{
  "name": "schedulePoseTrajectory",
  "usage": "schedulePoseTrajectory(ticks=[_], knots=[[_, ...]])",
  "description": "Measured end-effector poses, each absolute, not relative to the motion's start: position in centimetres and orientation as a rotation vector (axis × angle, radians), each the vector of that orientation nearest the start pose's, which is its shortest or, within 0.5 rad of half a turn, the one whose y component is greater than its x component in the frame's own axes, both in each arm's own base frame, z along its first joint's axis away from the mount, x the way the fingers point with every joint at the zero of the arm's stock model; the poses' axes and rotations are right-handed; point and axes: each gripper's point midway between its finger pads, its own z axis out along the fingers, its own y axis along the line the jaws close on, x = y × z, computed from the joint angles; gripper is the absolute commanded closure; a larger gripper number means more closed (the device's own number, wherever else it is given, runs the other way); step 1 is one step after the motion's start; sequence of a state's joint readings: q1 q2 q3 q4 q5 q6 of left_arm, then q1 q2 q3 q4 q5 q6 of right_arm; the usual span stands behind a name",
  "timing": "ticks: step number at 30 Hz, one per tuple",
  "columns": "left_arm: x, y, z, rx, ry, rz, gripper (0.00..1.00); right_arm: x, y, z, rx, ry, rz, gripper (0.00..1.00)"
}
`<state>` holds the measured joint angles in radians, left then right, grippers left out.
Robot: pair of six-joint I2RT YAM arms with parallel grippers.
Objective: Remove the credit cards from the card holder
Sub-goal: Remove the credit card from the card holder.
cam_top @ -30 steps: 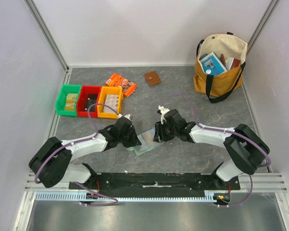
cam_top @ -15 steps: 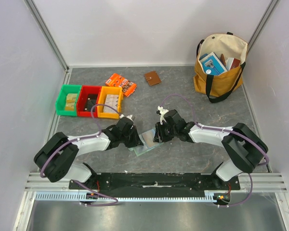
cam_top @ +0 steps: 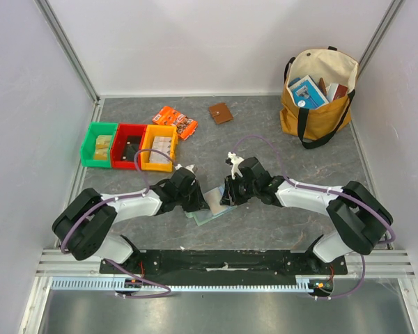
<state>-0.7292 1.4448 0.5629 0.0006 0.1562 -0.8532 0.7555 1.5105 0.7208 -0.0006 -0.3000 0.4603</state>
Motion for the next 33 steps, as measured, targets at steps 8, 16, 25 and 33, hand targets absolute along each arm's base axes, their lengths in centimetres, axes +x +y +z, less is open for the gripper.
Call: schedulePoseTrajectory(ticks=[8, 16, 25, 33], knots=[[19.8, -24.6, 2.7, -0.109, 2.628, -0.769, 0.86, 22.0, 28.6, 4.8, -0.486, 2.476, 0.81, 0.55], [19.6, -24.4, 4.4, -0.103, 2.59, -0.803, 0.85, 22.5, 27.6, 4.4, -0.463, 2.486, 0.725, 0.55], [21.2, -27.0, 5.6, -0.071, 2.577, -0.862, 0.82, 22.8, 28.3, 4.6, -0.469, 2.473, 0.752, 0.64], [21.0, -27.3, 3.3, -0.064, 2.64, -0.799, 0.79, 22.6, 28.9, 3.8, -0.486, 2.486, 0.783, 0.64]])
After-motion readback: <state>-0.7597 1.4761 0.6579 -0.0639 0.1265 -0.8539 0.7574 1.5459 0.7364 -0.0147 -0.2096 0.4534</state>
